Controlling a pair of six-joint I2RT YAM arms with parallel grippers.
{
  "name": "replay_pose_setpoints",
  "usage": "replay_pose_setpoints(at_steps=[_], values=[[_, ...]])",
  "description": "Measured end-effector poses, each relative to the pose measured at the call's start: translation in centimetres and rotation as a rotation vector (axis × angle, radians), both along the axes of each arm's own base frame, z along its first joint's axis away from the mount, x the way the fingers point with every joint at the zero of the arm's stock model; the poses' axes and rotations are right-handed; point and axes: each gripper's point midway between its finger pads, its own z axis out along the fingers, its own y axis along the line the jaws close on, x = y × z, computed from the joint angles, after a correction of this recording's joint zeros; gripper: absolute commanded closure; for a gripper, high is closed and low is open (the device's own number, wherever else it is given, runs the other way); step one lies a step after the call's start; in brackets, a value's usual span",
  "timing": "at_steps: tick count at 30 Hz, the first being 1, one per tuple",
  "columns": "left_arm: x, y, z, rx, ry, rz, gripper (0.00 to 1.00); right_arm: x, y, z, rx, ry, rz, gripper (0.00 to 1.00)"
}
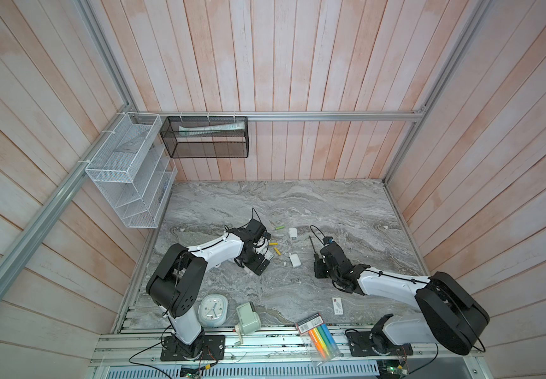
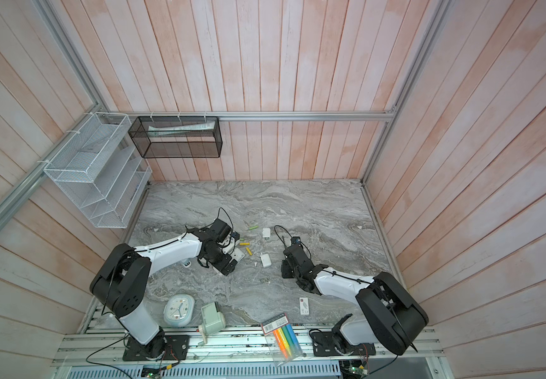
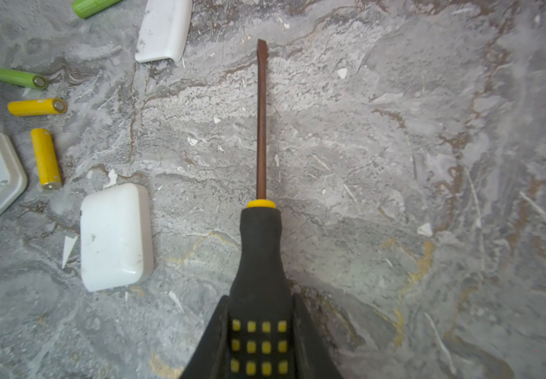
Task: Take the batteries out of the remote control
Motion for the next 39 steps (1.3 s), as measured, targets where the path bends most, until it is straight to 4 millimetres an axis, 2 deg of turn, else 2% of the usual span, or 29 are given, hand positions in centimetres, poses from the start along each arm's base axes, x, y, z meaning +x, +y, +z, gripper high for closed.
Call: replay_pose_setpoints(at_steps=[4,9,11,14,16,18,20,24,27,30,34,39], values=[[0.6,-0.3,1.4,-0.022,-0.036,0.001,0.0,0.0,0.0,-0.1,-0.002,0.001,0.001,0.66],[1.7,-0.5,4.6,-0.08,-0.127,0.014,0.0,-0.1,-0.2,-0.7,-0.019,0.016,0.004,0.57],[2.4,-0.6,6.3,-0.112,-0.18,0.023,0.0,0.0,0.0,-0.6,-0.018,0.012,0.007,0.5],[3.4,-0.6,9.1,-0.167,-0.27,0.037,0.0,0.2,0.1,-0.5,-0.018,0.005,0.01,0.28],[4.0,-0.5,11.1,-0.21,-0.341,0.053,0.0,0.3,0.1,-0.3,-0.027,-0.001,0.02,0.03],[4.5,0.3,12.9,-0.25,-0.413,0.079,0.0,0.4,0.0,0.1,-0.04,-0.003,0.025,0.02],[4.9,1.9,14.3,-0.287,-0.487,0.129,0.0,0.9,-0.1,1.2,-0.041,-0.03,0.029,0.02],[5.6,5.8,15.7,-0.314,-0.611,0.25,0.0,3.2,-0.9,4.9,-0.021,-0.133,0.006,0.02],[5.9,8.8,16.1,-0.32,-0.685,0.343,0.0,5.0,-2.4,7.7,-0.019,-0.219,-0.028,0.02],[6.2,11.4,15.8,-0.321,-0.743,0.425,0.0,6.6,-4.8,9.3,-0.046,-0.286,-0.075,0.02],[6.5,14.6,14.2,-0.326,-0.788,0.522,0.0,8.8,-8.8,10.6,-0.103,-0.376,-0.145,0.02],[6.6,17.6,11.7,-0.33,-0.824,0.603,0.0,9.9,-15.5,10.3,-0.157,-0.459,-0.275,0.02]])
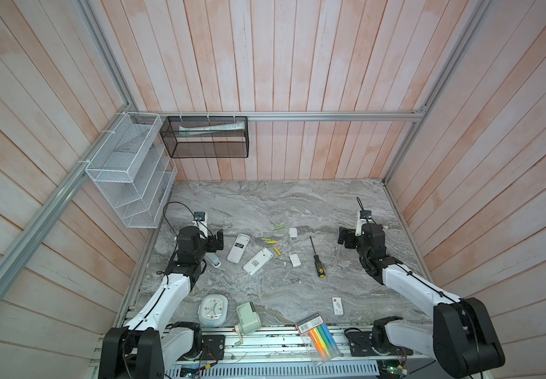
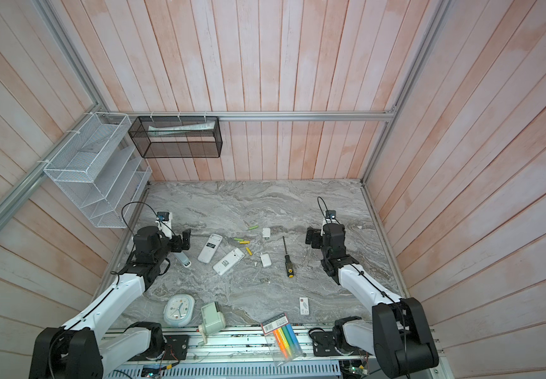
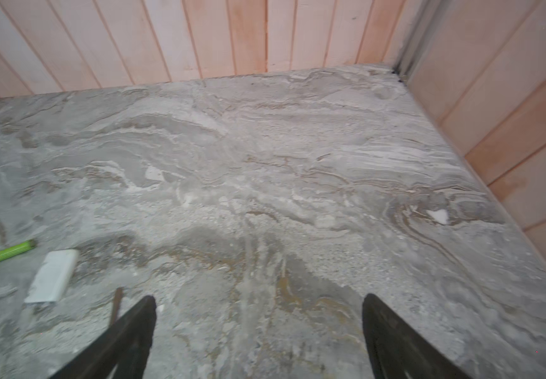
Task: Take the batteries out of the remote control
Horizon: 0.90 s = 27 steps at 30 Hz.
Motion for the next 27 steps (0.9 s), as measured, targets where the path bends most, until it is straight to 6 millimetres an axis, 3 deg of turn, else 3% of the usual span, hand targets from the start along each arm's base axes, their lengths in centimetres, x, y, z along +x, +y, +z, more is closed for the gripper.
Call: replay_pose_setpoints(at_steps=[3,8,14,21,27], values=[[0.1,0.5,-1.3,-0.014,-0.016,0.001,0.0,-0.7,-2.8,-1.7,-0.02,-0.037,-0.05,0.02],[0.0,0.8,-2.1,-0.036,-0.079,-0.017,0.0,-1.9,-3.5,-4.4,-0.058,-0.049,-0.028,0.02],[0.3,0.8,-2.6,-0.058,-0.159,-0.046,0.0,-0.9,-3.4,-0.9,-0.073,-0.26,0.008,0.02],[1.4,0.4,-1.4,-0.059,-0.26,-0.076,0.0,-1.5,-2.6,-3.3,-0.08,-0.265,0.063,0.02],[2.3,0.6,-3.3,-0.059,-0.262,-0.074,0.0,0.6,-3.1,-0.5,-0.081,-0.331,0.038,0.02]])
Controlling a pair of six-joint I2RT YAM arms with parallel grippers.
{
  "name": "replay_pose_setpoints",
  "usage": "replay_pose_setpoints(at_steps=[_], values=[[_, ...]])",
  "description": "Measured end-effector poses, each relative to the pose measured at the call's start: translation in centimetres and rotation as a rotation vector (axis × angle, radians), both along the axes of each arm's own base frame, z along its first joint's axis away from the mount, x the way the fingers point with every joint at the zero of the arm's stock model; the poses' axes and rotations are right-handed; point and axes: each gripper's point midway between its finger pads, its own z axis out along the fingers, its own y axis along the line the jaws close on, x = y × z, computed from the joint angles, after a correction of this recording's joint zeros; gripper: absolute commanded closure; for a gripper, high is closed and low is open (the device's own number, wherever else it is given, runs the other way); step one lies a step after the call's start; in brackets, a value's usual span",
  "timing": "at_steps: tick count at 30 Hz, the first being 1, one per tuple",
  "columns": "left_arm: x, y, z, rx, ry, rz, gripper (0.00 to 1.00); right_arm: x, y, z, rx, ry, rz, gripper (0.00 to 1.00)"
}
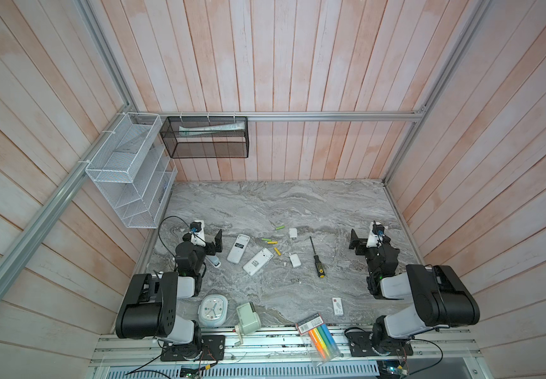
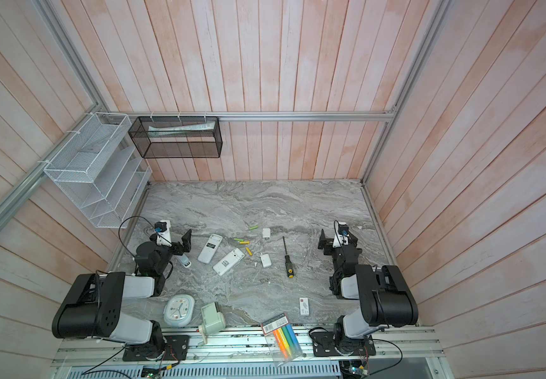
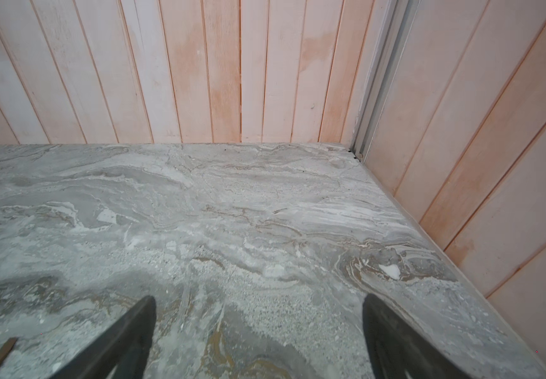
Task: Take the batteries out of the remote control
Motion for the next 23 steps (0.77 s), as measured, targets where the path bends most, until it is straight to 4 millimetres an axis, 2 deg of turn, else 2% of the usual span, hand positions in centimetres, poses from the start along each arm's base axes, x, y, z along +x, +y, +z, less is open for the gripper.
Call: replay_pose_setpoints(at_steps=[1,5,23], values=[[-0.03,0.06,-0.39,-0.001,0.013,0.002,0.0,0.2,-0.21,0.19,0.003,-0.003,-0.008,0.02],[0.15,0.35,0.14,-0.001,-0.007,0.016,0.0,0.24,-0.63,-0.16,0.009,0.013,-0.026,0.02],[0.33,0.78,0.32,0.007,-0.013,0.049,0.0,0.14,-0.71,-0.78,0.011,0.039,-0.031,0.02]])
